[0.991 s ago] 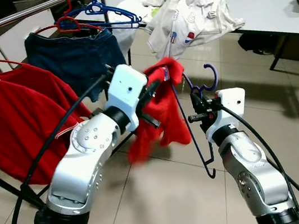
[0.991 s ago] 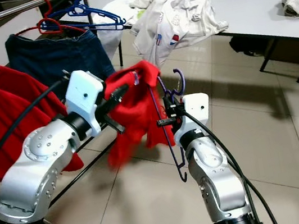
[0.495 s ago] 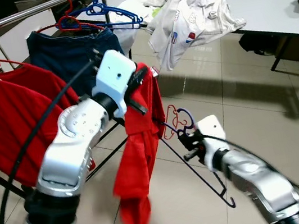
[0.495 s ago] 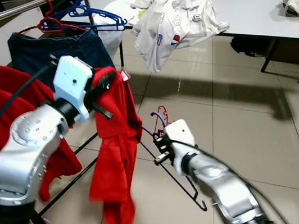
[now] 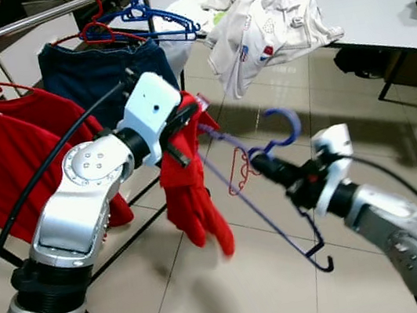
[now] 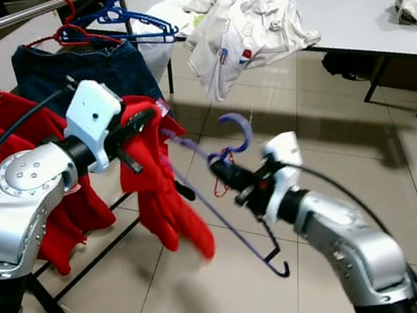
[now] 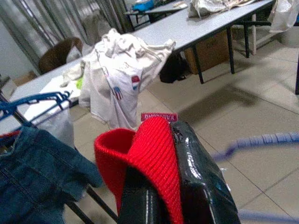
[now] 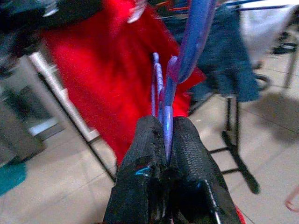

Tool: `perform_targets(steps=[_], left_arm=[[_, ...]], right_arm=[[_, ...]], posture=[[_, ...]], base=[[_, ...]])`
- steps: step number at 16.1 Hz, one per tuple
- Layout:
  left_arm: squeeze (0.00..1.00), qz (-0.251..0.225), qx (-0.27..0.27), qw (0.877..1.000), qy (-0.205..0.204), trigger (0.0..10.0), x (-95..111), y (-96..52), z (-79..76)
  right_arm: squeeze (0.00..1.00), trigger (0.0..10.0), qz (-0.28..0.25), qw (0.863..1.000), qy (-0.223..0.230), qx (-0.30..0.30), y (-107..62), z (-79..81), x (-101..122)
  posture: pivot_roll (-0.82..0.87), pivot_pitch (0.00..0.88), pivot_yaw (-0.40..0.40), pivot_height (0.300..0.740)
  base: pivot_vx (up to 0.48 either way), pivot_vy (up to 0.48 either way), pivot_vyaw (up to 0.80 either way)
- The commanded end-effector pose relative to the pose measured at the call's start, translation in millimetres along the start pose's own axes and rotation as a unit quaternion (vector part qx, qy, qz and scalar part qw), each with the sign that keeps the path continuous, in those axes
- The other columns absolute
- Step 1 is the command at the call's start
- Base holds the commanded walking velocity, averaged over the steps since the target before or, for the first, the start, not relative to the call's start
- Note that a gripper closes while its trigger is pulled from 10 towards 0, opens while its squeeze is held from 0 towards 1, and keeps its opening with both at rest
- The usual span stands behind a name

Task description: Hang hanger

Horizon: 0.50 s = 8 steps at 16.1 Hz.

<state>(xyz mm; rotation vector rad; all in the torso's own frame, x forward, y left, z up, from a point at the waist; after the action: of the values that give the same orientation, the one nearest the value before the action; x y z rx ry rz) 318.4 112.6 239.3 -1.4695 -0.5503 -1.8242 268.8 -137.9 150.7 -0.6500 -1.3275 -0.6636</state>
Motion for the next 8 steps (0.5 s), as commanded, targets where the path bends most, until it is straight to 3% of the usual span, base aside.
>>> perform_targets(steps=[1,8], left_arm=[[0.00,-0.027,-0.020,0.999,0.006,10.0,16.7,3.1,-4.2],[0.00,-0.059,-0.068,0.996,-0.009,10.0,32.4,11.1,-20.4]], right_arm=[[0.00,10.0,-0.011,1.000,0.002,-0.027,0.2,-8.5,8.7],[0.00,10.0,0.028,0.997,0.039,-0.053,16.4,-5.4,0.0]], posture=[[0.06,0.055,-0.051,0.740],[0.06,0.049,-0.055,0.740]], base=[[0.000,0.000,0.00],[0.000,0.000,0.00]])
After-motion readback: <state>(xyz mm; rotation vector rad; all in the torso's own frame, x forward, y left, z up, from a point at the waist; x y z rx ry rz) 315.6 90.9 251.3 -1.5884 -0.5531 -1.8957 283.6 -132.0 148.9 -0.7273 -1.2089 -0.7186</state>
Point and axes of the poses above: a point about 5 cm out from each wrist's last joint towards the gripper, its own y axis pointing out of the wrist towards the gripper, its own x axis along the axis of the wrist's last joint, z = x × y, the point moved 1 cm from there along y, pointing out of the wrist towards the gripper, and after that the axes turned 10 degrees about -y, right-handed, at the moved point
